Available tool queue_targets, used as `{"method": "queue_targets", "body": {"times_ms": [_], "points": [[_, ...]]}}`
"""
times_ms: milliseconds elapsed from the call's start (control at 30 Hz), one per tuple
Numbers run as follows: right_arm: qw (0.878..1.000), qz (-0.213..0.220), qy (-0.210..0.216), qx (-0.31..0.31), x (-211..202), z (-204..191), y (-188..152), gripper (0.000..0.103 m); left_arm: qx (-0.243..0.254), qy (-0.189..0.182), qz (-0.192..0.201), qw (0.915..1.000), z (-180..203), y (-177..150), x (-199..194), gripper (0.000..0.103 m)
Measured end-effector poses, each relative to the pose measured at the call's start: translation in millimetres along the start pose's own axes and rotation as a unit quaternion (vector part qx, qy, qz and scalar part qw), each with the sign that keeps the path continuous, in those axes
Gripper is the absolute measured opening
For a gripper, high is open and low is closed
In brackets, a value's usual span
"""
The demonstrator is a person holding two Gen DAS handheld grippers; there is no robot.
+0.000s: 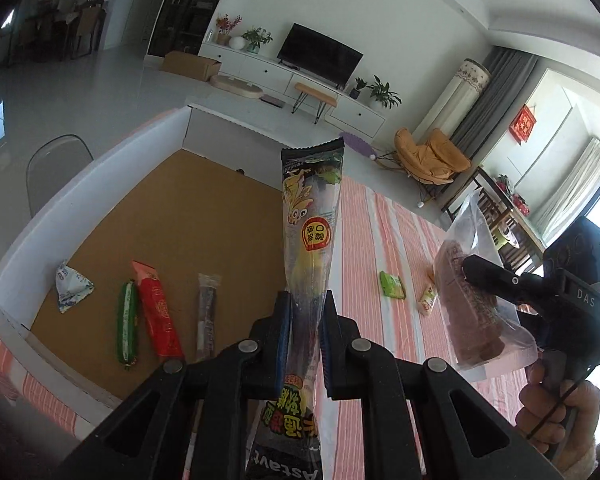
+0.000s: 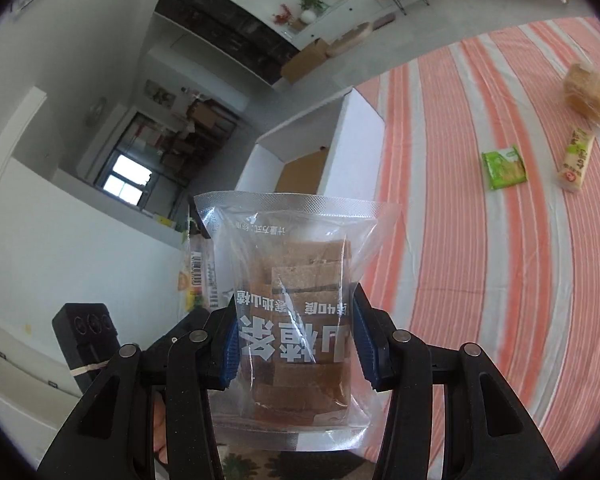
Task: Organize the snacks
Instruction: 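Carry both snacks over the box and open both tools to drop them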
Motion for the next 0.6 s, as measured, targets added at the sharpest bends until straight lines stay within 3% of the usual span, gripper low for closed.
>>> {"method": "queue_targets", "body": {"times_ms": [33,67,100,167,200,300,400,500,600], "points": [[1.000,-0.005,0.009,-0.018,21.9,-19.1,10.3,0.055,-0.003,0.039,0.012,0.9991,-16.7,9.1,3.5,0.015],[0.999,-0.013,0.012,-0.037,42.1,-34.9,19.3,0.058,-0.003,0.079,0.021,0.9966,-29.8,16.1,6.6,0.023],[0.998,-0.020,0.007,-0.053,58.7,-47.2,26.8,0.066,-0.004,0.121,0.032,0.9922,-45.8,20.8,10.5,0.047],[0.997,-0.012,-0.015,-0.076,72.2,-60.9,37.9,0.068,-0.018,0.162,0.047,0.9855,-65.3,25.0,11.1,0.081],[0.996,-0.002,-0.017,-0.085,69.1,-63.8,39.6,0.070,-0.030,0.166,0.057,0.9840,-73.7,22.3,7.8,0.084],[0.993,0.035,-0.044,-0.102,43.0,-43.5,35.6,0.079,-0.037,0.156,0.067,0.9847,-81.2,5.9,3.1,0.090],[0.980,0.047,-0.146,-0.126,10.6,18.2,20.1,0.079,-0.016,0.133,0.049,0.9898,-62.6,-14.0,9.0,0.090],[0.948,0.035,-0.286,-0.137,-22.4,104.6,-5.3,0.079,0.021,0.072,0.022,0.9970,-13.4,-38.2,16.5,0.090],[0.916,0.016,-0.383,-0.115,-62.3,183.7,-42.1,0.079,0.088,0.000,-0.016,0.9960,56.7,-66.3,23.8,0.091]]}}
Point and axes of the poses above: each gripper's, at about its wrist camera, not at the fingertips, and x roughly the way its jaws point, z to its right, y to its top, the point moved 6 cm from there along x, roughly the way its jaws point, and after that the axes turned 10 degrees about y, right-handed, at the moved point
